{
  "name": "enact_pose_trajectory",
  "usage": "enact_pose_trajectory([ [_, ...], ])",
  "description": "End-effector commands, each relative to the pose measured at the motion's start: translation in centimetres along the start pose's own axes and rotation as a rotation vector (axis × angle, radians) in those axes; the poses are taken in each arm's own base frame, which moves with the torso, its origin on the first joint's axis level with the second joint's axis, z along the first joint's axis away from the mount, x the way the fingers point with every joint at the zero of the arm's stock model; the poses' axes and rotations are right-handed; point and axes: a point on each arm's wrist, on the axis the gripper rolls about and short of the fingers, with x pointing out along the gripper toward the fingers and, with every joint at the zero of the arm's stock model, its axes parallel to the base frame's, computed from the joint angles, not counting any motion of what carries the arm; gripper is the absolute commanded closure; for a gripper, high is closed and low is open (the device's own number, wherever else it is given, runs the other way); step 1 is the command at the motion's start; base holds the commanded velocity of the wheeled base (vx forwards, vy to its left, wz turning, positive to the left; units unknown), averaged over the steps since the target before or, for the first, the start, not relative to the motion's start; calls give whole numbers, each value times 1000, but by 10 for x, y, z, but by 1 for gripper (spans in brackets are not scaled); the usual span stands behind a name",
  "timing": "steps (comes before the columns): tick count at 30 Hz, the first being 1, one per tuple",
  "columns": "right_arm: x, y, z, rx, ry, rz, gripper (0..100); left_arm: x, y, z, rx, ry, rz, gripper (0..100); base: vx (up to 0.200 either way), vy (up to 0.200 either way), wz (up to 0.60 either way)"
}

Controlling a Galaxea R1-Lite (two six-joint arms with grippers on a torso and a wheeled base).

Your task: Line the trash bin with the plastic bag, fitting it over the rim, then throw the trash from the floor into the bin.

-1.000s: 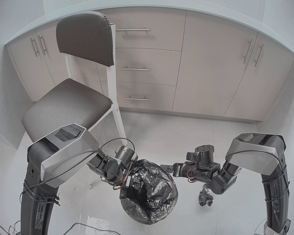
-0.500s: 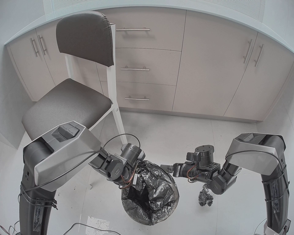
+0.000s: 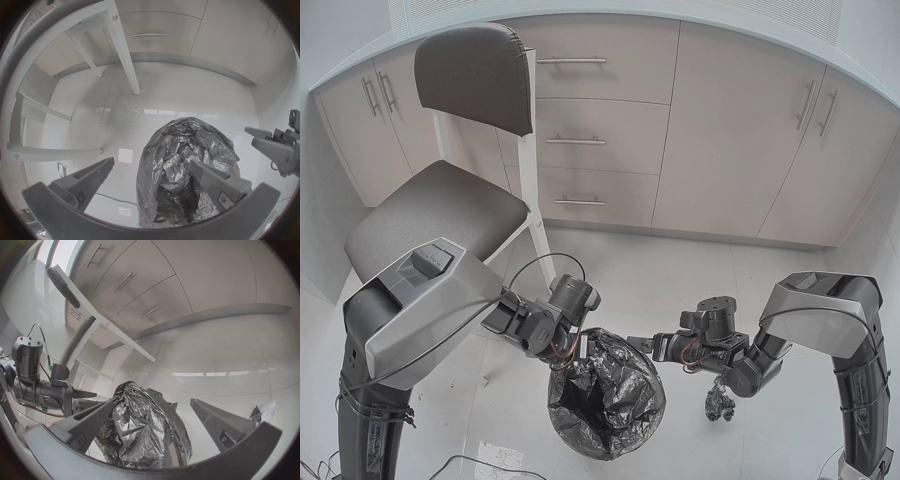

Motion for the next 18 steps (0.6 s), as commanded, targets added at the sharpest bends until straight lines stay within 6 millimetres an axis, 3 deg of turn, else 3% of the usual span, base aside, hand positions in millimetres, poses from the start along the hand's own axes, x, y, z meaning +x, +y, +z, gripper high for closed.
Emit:
enact_pose_trajectory([
  [1, 2, -1, -2, 1, 4, -1, 0, 13, 1, 1, -6, 6, 10, 0, 0, 0, 0],
  [18, 3, -2, -4, 1, 9, -2, 0, 38, 12, 15, -30, 10, 40, 0, 0, 0, 0],
])
